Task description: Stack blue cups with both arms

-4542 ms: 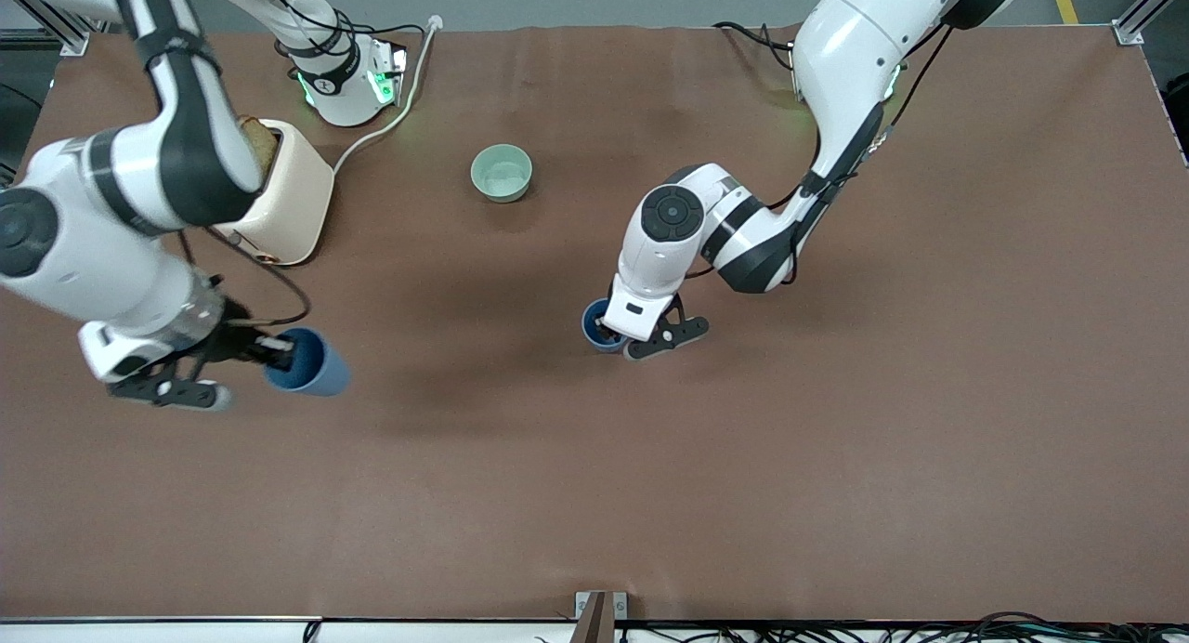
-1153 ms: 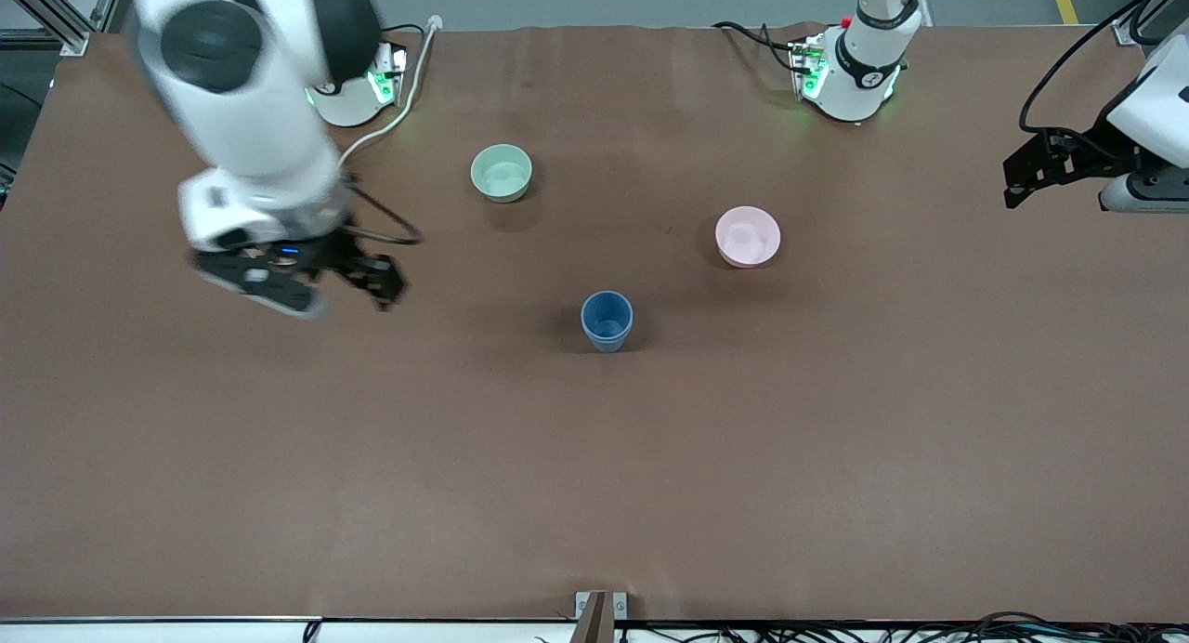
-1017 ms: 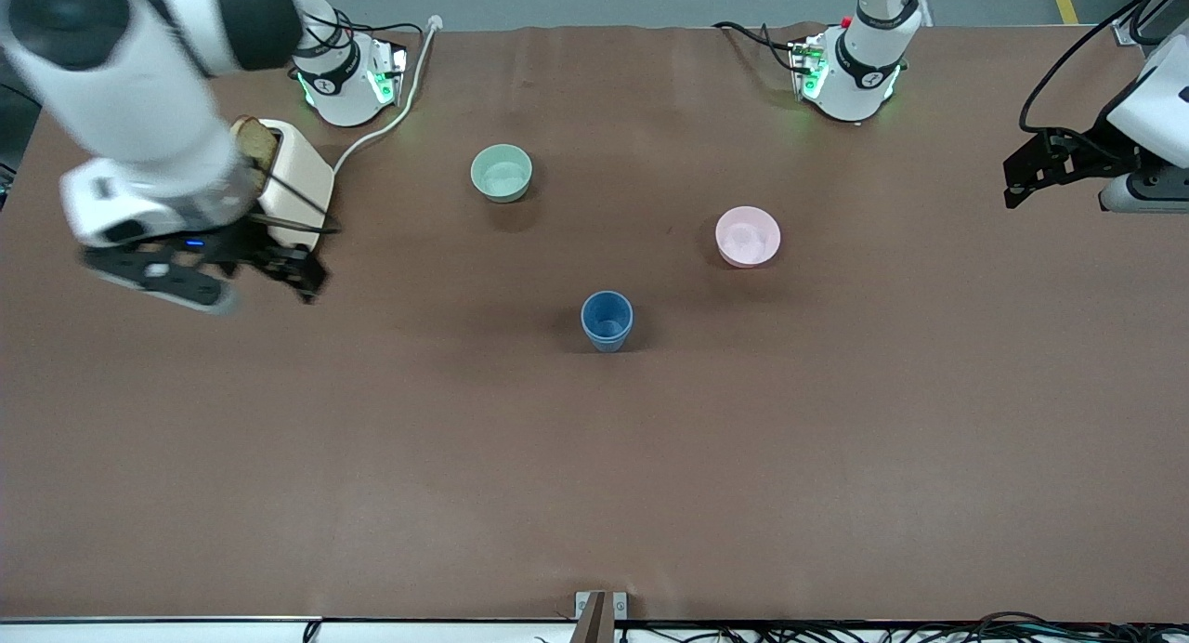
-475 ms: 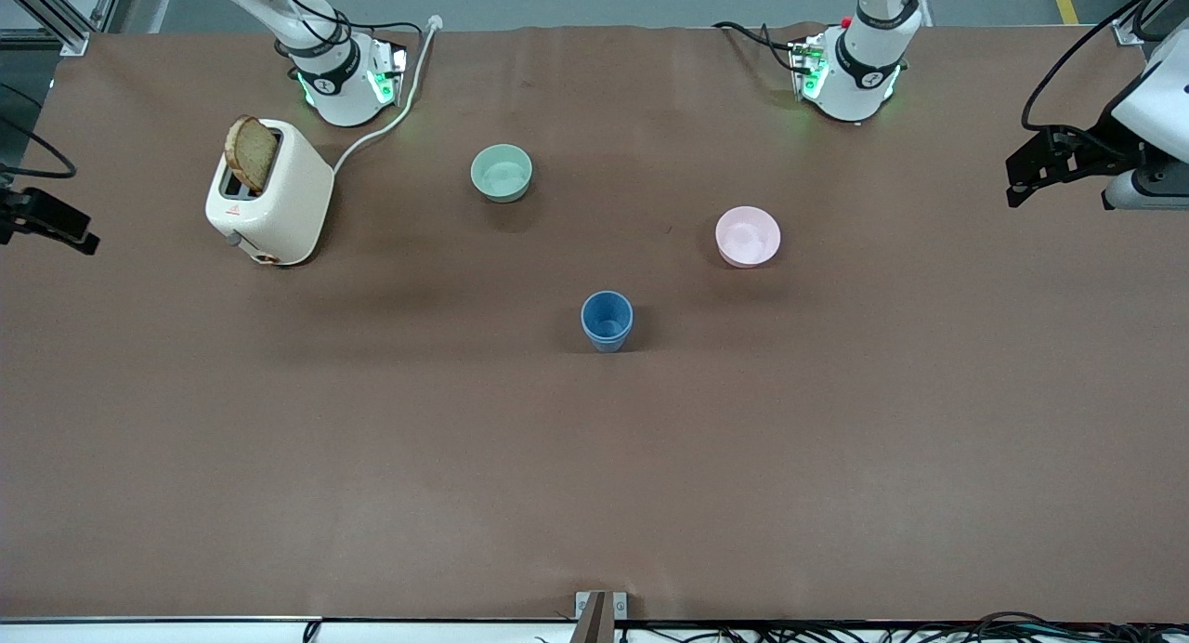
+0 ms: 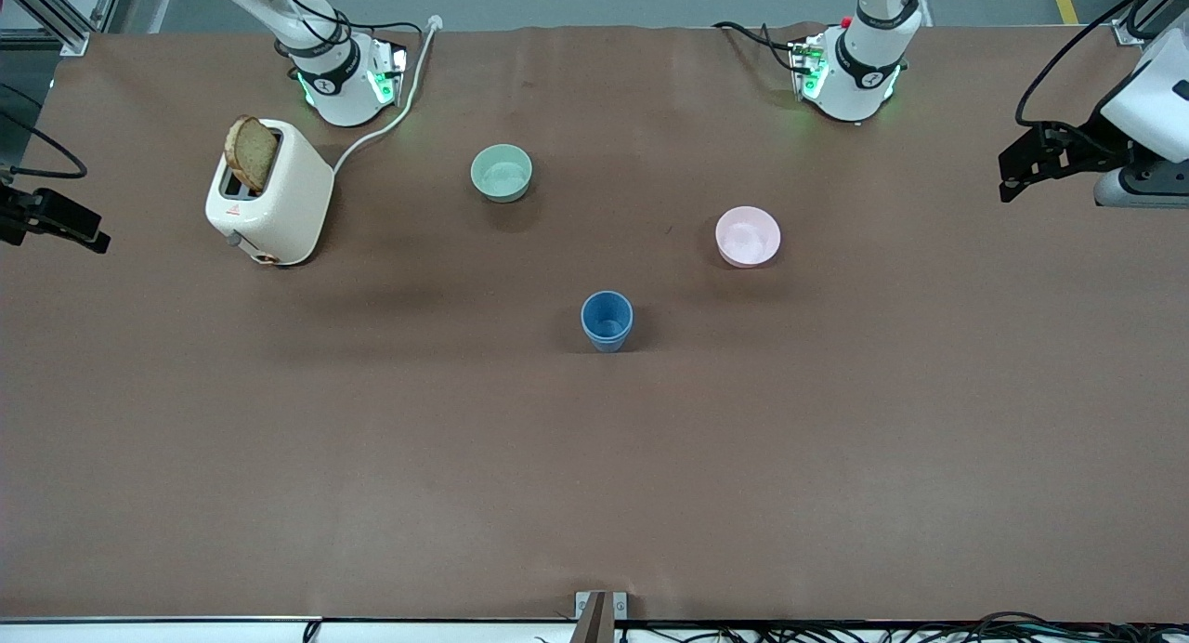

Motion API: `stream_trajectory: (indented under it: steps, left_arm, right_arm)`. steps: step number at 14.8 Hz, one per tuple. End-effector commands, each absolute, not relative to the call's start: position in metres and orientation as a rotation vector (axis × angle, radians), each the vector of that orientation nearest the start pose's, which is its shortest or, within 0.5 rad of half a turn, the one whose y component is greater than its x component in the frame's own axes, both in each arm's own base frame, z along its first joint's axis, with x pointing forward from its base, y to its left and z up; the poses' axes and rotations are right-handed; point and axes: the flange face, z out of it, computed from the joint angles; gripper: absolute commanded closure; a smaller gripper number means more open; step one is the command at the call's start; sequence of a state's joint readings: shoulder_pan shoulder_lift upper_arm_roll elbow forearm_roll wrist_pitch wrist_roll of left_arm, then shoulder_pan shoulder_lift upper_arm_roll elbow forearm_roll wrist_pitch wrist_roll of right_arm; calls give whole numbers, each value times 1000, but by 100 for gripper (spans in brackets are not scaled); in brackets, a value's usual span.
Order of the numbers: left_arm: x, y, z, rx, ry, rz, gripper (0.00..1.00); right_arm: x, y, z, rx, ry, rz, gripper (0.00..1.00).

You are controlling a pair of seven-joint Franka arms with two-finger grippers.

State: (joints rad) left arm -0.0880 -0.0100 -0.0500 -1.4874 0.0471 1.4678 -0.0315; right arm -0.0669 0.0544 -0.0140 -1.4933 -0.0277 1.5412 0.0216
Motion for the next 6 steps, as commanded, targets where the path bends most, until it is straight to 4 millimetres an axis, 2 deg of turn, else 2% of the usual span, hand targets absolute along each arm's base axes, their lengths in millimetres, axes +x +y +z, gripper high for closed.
stream_trajectory:
  steps: [1, 6]
  left_arm:
    - [532, -70, 665, -3106, 191, 25, 0]
    - [532, -73, 664, -3138, 194, 32, 0]
  right_arm:
    - [558, -46, 632, -3110, 166, -11, 0]
    - [556, -48, 631, -3112, 157, 8, 0]
